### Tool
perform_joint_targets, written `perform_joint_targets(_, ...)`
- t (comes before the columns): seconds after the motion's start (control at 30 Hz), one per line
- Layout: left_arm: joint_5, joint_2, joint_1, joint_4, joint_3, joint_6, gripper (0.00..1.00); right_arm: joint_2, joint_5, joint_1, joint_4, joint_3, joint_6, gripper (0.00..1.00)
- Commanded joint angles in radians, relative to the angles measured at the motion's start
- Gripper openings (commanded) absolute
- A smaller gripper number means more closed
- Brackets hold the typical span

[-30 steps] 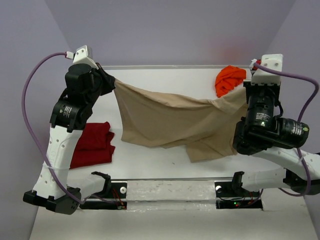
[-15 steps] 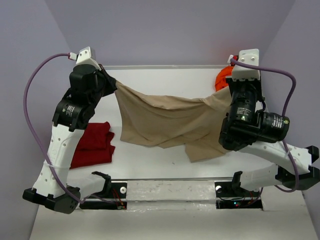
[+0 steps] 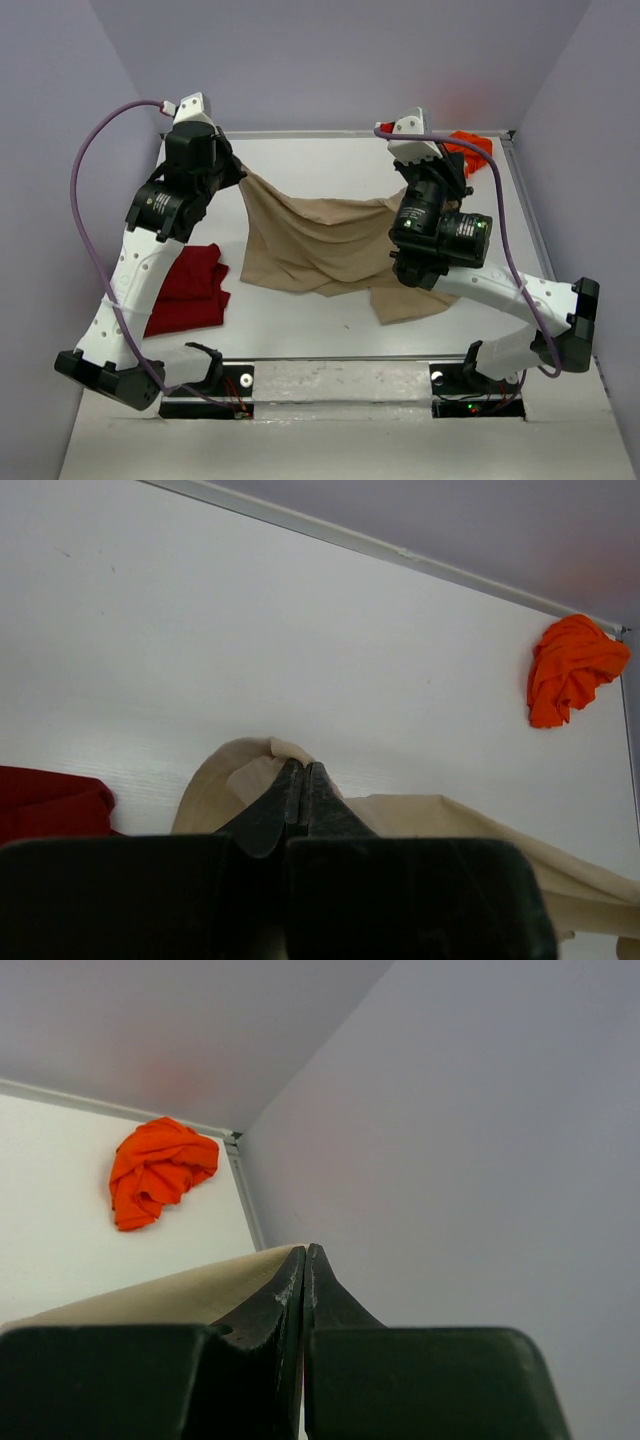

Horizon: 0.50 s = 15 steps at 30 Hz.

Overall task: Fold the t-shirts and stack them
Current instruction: Flatten out the tshirt

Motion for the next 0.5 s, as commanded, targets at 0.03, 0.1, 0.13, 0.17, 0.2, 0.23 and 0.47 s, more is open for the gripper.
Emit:
perform_joint_targets(0.03,-0.028,-0.023,-0.012,0.042,0.012,0.023,0.00,-0.094,0.021,-0.002,0.411,-0.110,-0.315,0.00)
perform_joint_targets(0.1,-0.034,-0.018,-0.014,0.039,0.012,0.026,0.00,-0.105,0.024,-0.002,0.411,-0.170,-0.308,0.00)
perform_joint_targets(0.13,-0.038,-0.013,-0.014,0.034,0.011,0.025,0.00,-0.106,0.031,-0.002,0.411,-0.164,-0.302,0.00)
perform_joint_targets(0.17,-0.039,-0.013,-0.015,0.034,0.011,0.025,0.00,-0.109,0.046,-0.002,0.411,-0.150,-0.299,0.00)
perform_joint_targets(0.2,-0.037,-0.015,-0.017,0.035,0.008,0.023,0.00,-0.109,0.047,-0.002,0.411,-0.138,-0.298,0.00)
perform_joint_targets(0.23,-0.035,-0.016,-0.017,0.039,-0.001,0.025,0.00,-0.109,0.044,-0.002,0.411,-0.128,-0.301,0.00)
perform_joint_targets(0.47,-0.074,0.034,-0.018,0.020,0.009,0.023,0.00,-0.114,-0.007,-0.031,0.406,-0.073,-0.298,0.00)
